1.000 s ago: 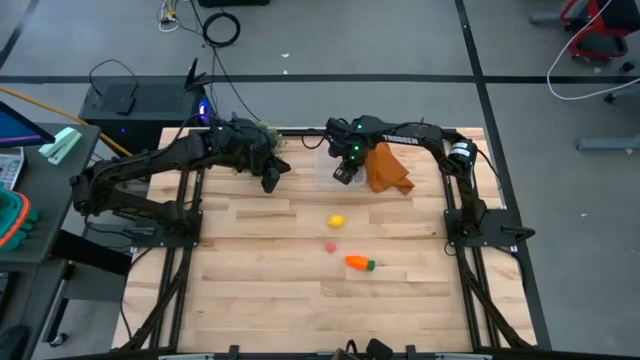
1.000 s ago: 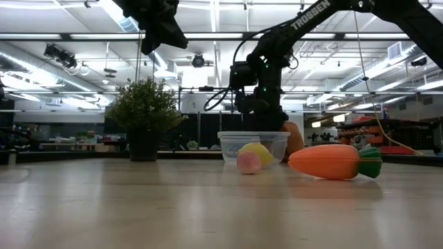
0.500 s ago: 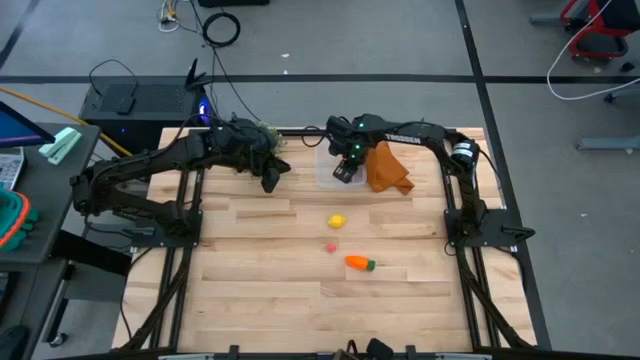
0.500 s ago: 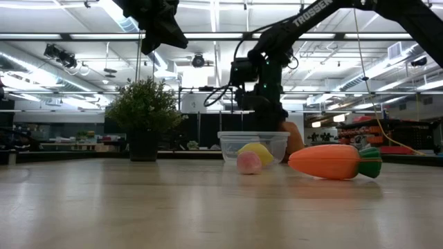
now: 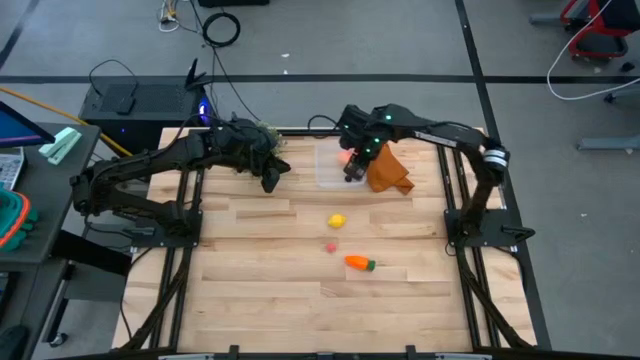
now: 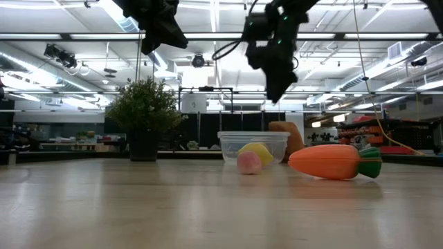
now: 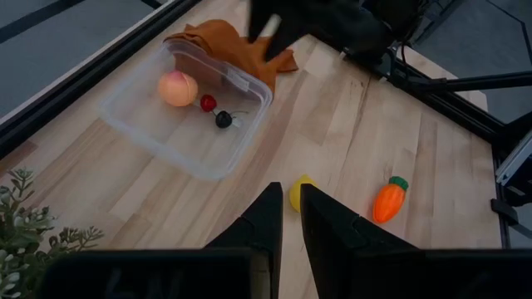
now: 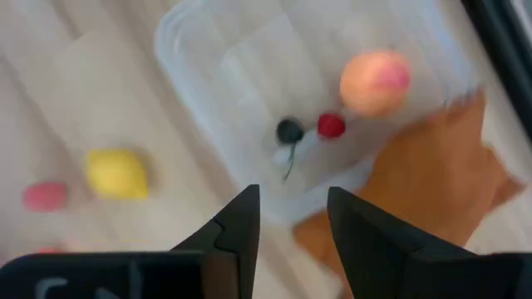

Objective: Pick and placing Produce into tupperware
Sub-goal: Put the carrot into the transparent bin

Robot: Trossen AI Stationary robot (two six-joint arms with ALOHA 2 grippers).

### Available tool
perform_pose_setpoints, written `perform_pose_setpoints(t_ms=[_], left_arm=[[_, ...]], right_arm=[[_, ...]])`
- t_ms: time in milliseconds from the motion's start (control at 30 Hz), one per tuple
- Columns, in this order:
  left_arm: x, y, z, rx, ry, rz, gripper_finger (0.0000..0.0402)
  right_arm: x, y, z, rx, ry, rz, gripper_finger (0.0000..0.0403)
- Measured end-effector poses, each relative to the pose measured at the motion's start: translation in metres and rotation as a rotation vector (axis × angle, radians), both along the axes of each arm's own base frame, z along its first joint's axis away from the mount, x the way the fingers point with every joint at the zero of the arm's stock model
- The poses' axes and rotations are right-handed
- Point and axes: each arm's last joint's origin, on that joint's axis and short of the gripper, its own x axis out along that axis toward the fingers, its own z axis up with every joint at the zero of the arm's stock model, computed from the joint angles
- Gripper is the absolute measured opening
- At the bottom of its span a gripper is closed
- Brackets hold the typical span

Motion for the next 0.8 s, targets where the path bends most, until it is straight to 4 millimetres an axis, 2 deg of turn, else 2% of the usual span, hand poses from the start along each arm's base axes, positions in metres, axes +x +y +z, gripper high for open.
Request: perform_pose_setpoints(t_ms=[167,567,700,800], left_arm=[[0.000,0.000,0.000,0.005,0.000,-0.003,0.0052],[0.000,0.000,0.000,0.007,0.001,-0.005,0.0053],[0.000,0.000,0.000,0.007,0.001,-0.005,0.0052],[0.000,0.000,0.000,0.007,0.001,-0.005,0.0052]], right_arm=[[-0.024,0.029,0.008,0.026,-0.002,-0.040,0.0116],[-0.099,0.122,-0.016,0.175,0.009,-0.166,0.0116],[-0.105,0.150,-0.023,0.241,-0.051,-0.125,0.0116],[-0.099,0.171,-0.027,0.268,-0.092,-0.035,0.0116]])
